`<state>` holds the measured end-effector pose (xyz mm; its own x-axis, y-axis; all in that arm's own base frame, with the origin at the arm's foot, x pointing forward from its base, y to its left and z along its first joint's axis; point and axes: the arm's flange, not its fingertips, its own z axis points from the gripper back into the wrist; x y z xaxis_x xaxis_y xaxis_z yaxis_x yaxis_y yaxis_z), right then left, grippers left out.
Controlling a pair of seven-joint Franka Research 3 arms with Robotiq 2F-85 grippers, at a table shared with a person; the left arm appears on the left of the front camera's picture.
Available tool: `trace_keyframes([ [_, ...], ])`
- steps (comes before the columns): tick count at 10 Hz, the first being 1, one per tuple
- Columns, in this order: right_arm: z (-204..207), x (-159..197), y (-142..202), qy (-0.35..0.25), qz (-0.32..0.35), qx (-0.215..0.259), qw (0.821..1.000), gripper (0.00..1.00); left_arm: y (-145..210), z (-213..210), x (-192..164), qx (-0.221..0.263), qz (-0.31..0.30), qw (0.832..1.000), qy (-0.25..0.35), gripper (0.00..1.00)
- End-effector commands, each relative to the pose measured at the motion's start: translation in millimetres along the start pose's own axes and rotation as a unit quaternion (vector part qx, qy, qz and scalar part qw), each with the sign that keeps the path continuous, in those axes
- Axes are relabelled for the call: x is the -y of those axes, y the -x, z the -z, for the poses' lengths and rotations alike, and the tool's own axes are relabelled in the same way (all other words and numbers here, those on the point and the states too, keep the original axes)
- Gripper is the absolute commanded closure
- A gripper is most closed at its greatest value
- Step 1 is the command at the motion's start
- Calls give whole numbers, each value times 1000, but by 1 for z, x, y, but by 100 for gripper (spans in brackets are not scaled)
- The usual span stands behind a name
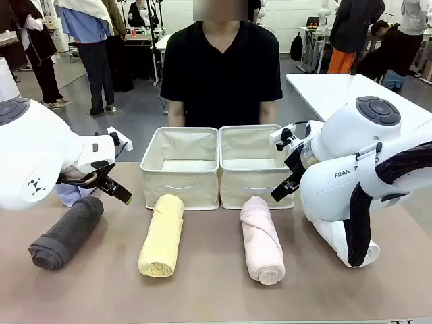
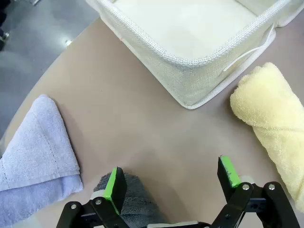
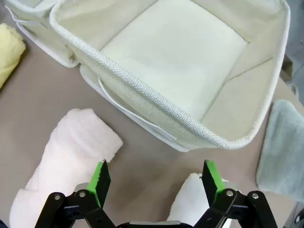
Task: Sort the towels based on their folding style.
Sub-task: Pick up one triangle-folded towel and place it in the left Fabric basket.
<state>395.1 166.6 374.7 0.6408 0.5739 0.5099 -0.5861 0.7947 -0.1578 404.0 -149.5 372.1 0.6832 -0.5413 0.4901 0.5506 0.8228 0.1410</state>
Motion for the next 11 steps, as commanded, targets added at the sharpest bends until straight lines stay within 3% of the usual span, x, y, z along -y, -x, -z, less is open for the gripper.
trace_keyframes([
  [1,0,0,0,0,0,0,1000,0,0,0,0,0,0,1000,0,0],
  [11,0,0,0,0,0,0,1000,0,0,0,0,0,0,1000,0,0],
])
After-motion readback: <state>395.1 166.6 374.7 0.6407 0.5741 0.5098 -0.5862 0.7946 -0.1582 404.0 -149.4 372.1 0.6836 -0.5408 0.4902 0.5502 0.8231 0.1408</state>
